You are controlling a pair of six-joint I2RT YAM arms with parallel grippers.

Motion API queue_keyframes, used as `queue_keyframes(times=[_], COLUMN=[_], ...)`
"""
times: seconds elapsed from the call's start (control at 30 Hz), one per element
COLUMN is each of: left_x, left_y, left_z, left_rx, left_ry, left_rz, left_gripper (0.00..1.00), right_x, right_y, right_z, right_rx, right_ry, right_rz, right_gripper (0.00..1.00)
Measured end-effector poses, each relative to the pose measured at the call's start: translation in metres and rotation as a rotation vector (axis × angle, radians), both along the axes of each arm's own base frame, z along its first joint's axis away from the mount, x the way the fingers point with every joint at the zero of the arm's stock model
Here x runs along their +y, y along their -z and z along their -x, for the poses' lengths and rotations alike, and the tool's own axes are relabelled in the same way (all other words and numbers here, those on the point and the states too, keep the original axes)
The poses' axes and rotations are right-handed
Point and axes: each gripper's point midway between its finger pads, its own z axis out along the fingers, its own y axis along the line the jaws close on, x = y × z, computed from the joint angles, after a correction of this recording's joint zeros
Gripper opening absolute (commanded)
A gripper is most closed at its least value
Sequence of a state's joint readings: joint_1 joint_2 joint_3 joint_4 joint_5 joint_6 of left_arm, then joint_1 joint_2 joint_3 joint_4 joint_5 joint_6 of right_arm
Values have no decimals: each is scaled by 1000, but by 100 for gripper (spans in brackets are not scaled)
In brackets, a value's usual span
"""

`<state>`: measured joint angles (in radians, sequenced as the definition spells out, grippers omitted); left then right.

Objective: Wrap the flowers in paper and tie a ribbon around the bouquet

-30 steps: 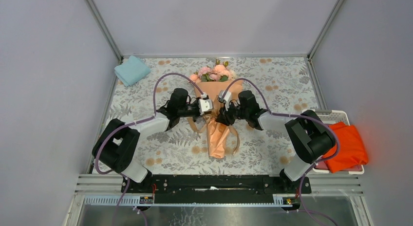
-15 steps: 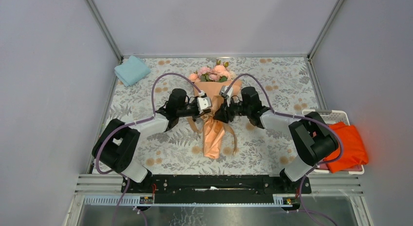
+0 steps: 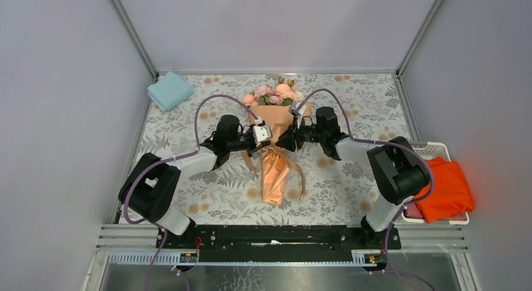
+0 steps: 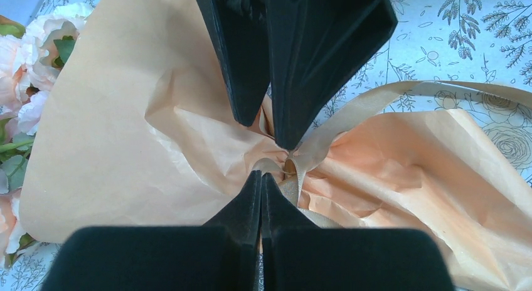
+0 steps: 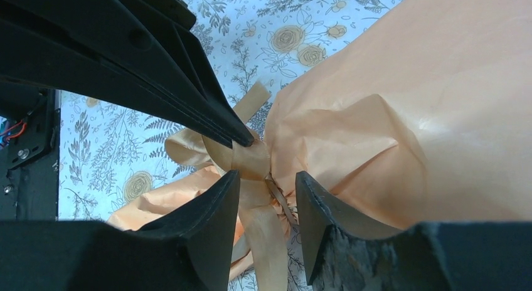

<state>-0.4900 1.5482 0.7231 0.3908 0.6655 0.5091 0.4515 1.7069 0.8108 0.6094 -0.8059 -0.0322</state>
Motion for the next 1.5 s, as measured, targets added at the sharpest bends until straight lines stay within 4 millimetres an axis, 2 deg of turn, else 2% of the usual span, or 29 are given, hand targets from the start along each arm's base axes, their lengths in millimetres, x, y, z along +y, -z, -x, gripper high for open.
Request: queue_keyframes(times=[0.5,0.57,0.67,0.7,0.73,0.9,1.33,1.5], left_x=[0,0,0,0,0,0,1,3], left_y=[0,0,0,0,0,-1,0,5], left_z=[0,0,0,0,-1,-1,-1,-1], left_rx=[-1,-1,-1,-2,-4,-8,-31,-75], left_ry=[0,0,0,0,-2,-1,9,27], left_rz=[0,0,0,0,0,1,-10,-35], left_gripper=[0,0,0,0,0,0,0,0], right_x=[21,24,27,28,28,27,28,28], right_y=[18,20,21,21,21,22,20,19], right_z=[2,5,8,8,9,7,3,1], right_rx=[22,24,23,23,23,31,73,88], right_ry=[-58,-69,-80,-82,-83,-66,-21,-3], right_rz=[37,42,45,45,46,51,37,31], right_gripper=[45,40,24,23,24,43,53,53])
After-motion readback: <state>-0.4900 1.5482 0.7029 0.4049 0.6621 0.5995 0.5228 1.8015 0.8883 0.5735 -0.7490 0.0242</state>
